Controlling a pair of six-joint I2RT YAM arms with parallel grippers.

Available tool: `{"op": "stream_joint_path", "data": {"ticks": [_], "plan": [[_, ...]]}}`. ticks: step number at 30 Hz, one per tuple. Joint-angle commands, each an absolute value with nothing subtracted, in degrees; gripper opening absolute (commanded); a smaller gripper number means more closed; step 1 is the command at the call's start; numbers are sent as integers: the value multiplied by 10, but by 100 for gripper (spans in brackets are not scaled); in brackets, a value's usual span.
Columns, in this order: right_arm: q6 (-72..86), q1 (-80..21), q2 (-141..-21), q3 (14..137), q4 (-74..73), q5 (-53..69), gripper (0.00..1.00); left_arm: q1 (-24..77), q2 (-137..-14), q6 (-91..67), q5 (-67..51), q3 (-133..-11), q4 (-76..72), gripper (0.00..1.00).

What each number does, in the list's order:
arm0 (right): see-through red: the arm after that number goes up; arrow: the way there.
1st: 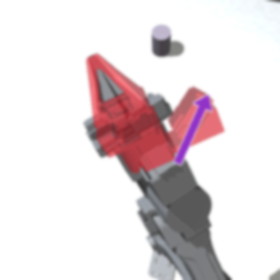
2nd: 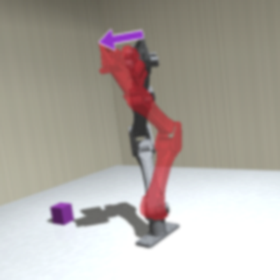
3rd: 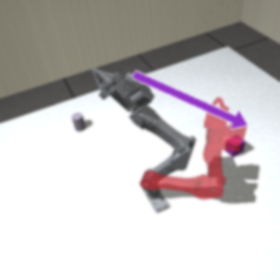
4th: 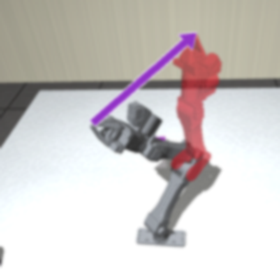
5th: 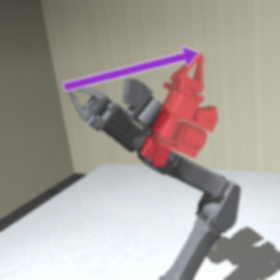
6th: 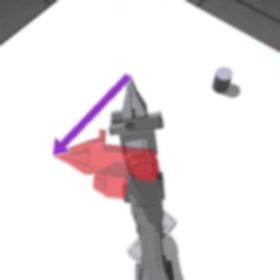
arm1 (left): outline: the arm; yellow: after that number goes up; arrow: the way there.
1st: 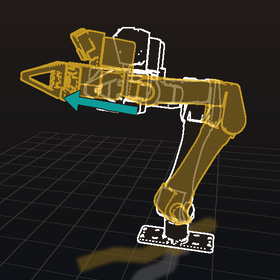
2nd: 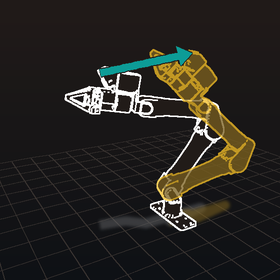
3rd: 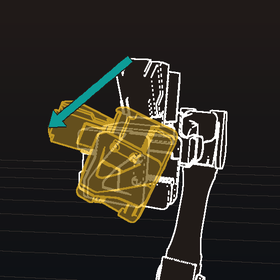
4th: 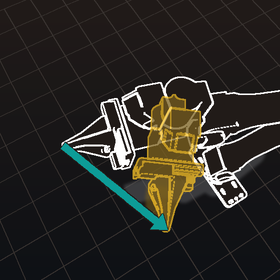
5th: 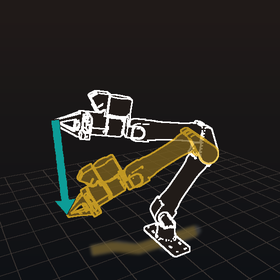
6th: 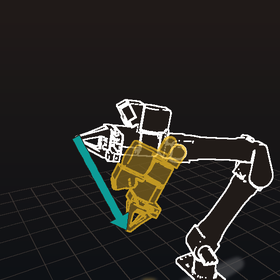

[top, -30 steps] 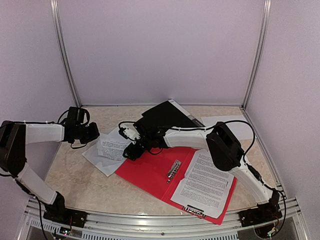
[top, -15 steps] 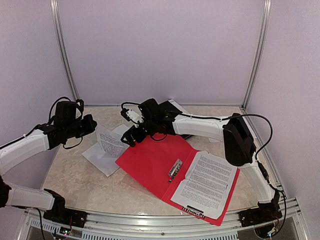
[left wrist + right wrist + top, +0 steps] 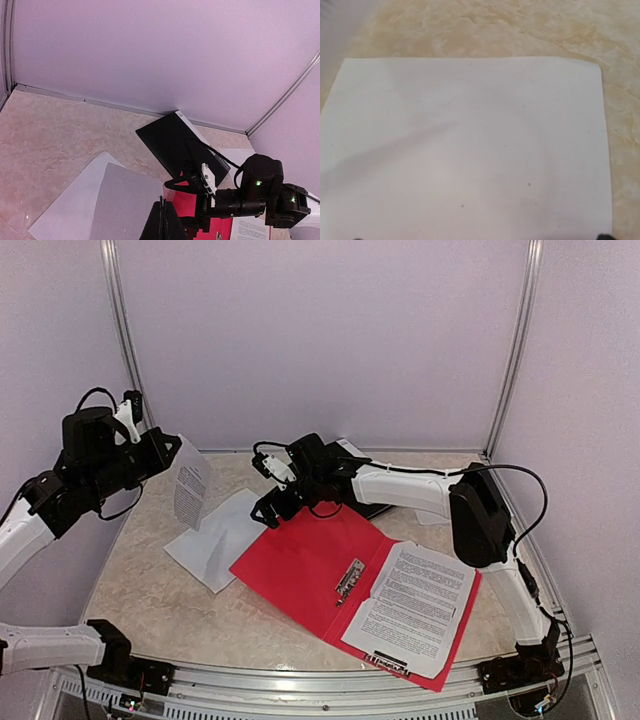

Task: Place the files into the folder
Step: Place the file on the spring clip of the folder.

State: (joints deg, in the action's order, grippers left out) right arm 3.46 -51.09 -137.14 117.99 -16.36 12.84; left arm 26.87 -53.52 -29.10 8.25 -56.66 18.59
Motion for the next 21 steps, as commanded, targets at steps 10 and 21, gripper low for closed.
{"op": "stream_joint_path", "data": {"ticks": [10, 21], "plan": [[100, -473, -1272, 1109, -149, 50, 99, 421, -588, -274, 69, -683, 185, 0], [123, -391, -1158, 977, -145, -20, 99, 507, -652, -290, 85, -713, 141, 0]]}}
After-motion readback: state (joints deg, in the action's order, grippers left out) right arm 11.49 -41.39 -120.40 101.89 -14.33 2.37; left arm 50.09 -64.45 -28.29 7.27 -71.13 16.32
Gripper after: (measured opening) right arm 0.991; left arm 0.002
